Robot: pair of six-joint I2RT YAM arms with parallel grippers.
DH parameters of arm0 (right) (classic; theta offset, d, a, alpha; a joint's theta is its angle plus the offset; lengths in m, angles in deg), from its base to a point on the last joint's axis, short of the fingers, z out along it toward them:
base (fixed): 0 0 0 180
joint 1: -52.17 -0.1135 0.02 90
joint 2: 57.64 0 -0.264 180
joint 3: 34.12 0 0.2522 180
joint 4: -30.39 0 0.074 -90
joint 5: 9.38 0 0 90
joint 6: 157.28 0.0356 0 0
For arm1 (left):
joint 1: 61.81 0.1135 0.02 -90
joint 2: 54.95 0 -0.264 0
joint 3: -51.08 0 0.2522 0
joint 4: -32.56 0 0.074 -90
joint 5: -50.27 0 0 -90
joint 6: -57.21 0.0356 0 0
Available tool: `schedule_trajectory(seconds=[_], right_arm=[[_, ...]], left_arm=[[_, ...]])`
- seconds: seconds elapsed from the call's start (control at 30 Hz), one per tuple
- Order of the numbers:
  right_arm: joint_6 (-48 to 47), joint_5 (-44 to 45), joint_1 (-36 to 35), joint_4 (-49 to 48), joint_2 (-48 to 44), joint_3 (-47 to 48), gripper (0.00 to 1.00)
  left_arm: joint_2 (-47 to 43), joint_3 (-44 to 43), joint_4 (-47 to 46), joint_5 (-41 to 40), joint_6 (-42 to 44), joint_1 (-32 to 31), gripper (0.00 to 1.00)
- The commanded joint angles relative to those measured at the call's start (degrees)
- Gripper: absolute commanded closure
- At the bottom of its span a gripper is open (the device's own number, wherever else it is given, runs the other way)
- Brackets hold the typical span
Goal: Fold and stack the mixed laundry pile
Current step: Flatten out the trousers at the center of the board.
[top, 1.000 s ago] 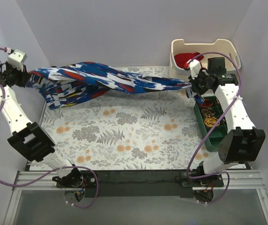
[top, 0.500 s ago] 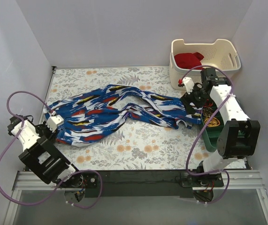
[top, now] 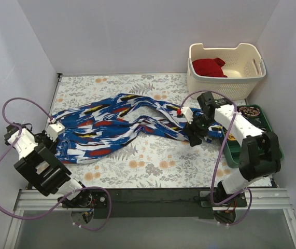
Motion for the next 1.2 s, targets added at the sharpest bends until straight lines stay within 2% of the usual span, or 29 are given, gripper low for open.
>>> schedule_trajectory(seconds=[0.0, 0.13, 0.2, 0.33, 0.37, 0.4, 0.43, 0.5, 0.6, 0.63, 0.7, 0.73, 0.8, 0.83, 0.87, 0.9, 0.97, 1.0, 1.1, 1.17], right_arm=[[2.1, 2.1, -1.0, -5.7, 1.3, -2.9, 0.24], [1.5, 5.6, -3.3, -9.5, 2.6, -5.5, 0.24], [1.5, 6.7, -3.8, -10.9, 4.5, -6.3, 0.24], [0.7, 9.8, -4.4, -15.5, 6.6, -8.5, 0.21], [0.4, 10.6, -4.5, -16.0, 6.9, -8.8, 0.21], [0.2, 11.1, -4.6, -16.1, 7.6, -8.9, 0.21], [0.2, 11.3, -4.7, -16.8, 8.0, -9.0, 0.21], [0.1, 11.8, -4.8, -17.5, 9.3, -9.3, 0.21], [1.0, 12.5, -5.0, -19.0, 10.6, -9.5, 0.35], [1.3, 12.7, -5.0, -19.6, 10.9, -9.3, 0.46], [1.6, 12.9, -5.0, -19.6, 11.4, -8.7, 0.56], [1.7, 13.1, -5.0, -18.9, 11.3, -8.4, 0.68], [1.5, 12.8, -5.0, -17.3, 10.3, -7.5, 0.85], [1.4, 12.4, -5.0, -15.2, 9.7, -6.5, 0.98], [1.3, 12.1, -5.0, -14.0, 8.9, -5.8, 0.99], [1.3, 11.7, -5.0, -12.6, 6.9, -5.3, 0.99], [1.0, 10.6, -4.9, -8.8, 4.4, -4.2, 0.99], [0.7, 10.3, -5.0, -7.7, 1.5, -4.2, 0.99], [0.0, 10.0, -5.0, -4.5, -4.1, -4.5, 0.99], [-0.2, 10.4, -4.7, -2.4, -6.4, -4.9, 0.99]], left_arm=[[-1.0, 0.9, -3.5, 0.5, -1.9, 0.2, 0.80], [5.5, -3.5, -5.6, -0.6, -6.6, 0.3, 1.00], [8.1, -5.9, -6.6, -0.8, -9.6, 0.3, 1.00], [11.7, -12.8, -2.5, 0.5, -9.7, 0.4, 1.00], [11.7, -13.7, -0.8, 1.7, -9.0, 0.4, 0.96], [11.6, -13.9, 3.4, 2.2, -7.2, 0.4, 0.89], [11.3, -13.9, 4.9, 2.5, -6.3, 0.2, 0.67], [8.4, -10.4, 5.0, 2.1, -5.9, -0.2, 0.56], [2.8, -0.9, -1.5, -0.3, -6.2, -0.7, 0.50], [1.5, 1.2, -2.9, -0.7, -5.8, -0.6, 0.50], [-0.5, 6.9, -6.3, -2.4, -5.0, -1.1, 0.48], [-2.1, 8.5, -7.4, -3.0, -4.6, -1.3, 0.48], [-3.1, 12.3, -10.8, -4.5, -3.7, -1.6, 0.48], [-3.0, 13.0, -11.3, -5.0, -3.1, -1.7, 0.51], [-2.5, 13.4, -12.1, -5.1, -3.1, -1.8, 0.54], [-1.9, 13.5, -13.7, -5.4, -3.5, -1.8, 0.65], [1.4, 12.3, -14.5, -6.5, -5.0, -1.7, 0.77], [2.6, 11.3, -14.7, -6.5, -5.8, -1.7, 0.87], [7.5, 7.0, -15.0, -6.8, -8.4, -1.6, 0.99], [9.2, 4.4, -15.8, -7.2, -9.3, -1.7, 1.00]])
